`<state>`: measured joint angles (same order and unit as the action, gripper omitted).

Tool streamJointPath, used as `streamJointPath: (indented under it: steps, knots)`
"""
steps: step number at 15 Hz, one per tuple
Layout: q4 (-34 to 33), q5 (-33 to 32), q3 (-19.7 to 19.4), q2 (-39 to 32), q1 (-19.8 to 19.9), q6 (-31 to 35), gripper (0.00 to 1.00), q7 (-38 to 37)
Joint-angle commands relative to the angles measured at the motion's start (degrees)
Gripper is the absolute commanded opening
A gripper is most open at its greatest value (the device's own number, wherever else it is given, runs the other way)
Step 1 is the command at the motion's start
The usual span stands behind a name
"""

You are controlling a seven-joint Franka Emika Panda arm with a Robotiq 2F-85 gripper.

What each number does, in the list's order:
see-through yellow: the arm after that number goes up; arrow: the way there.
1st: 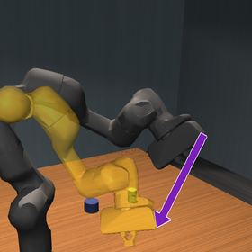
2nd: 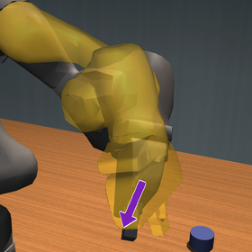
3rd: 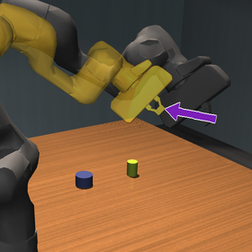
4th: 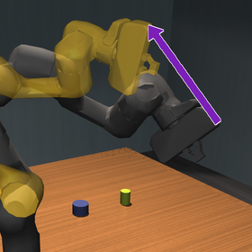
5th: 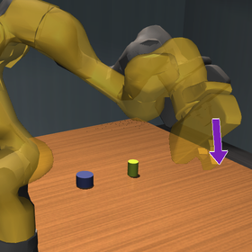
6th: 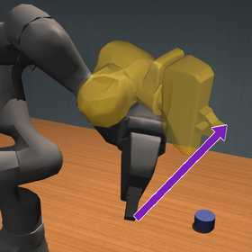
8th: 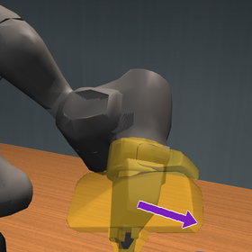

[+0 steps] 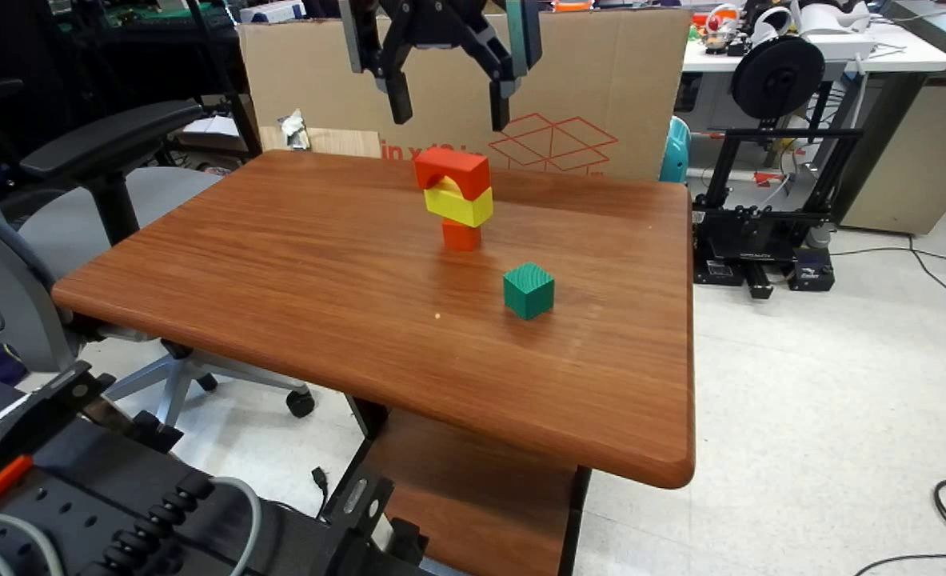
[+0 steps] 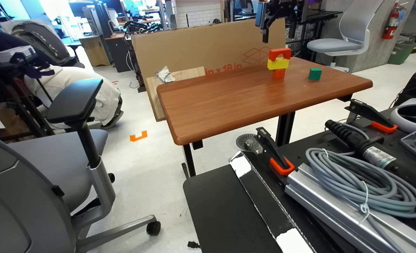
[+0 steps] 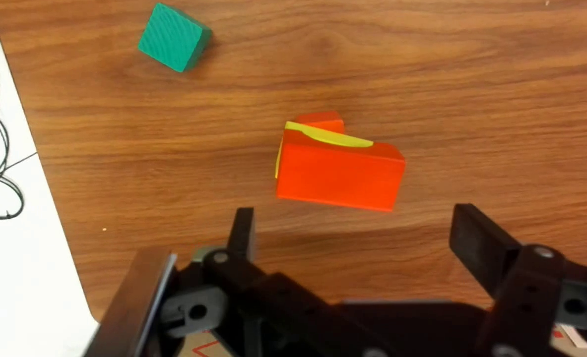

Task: Put the orange block on the table

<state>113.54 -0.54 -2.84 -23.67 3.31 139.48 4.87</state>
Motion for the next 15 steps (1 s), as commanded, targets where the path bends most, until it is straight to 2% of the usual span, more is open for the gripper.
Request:
streamJointPath:
  steps: [1,11,12,15]
  knots:
    - [-2.69,0.09,0.70,-2.21,0.79,0.02,1.00,1.62]
    - [-3.53,-0.65,0.82,-4.44,0.46,-2.70,1.00,2.40]
    - [-3.55,-0.62,0.79,-4.49,0.44,-2.83,0.84,2.23]
    - [-4.06,-0.28,0.76,-4.56,0.54,-4.17,0.58,1.86]
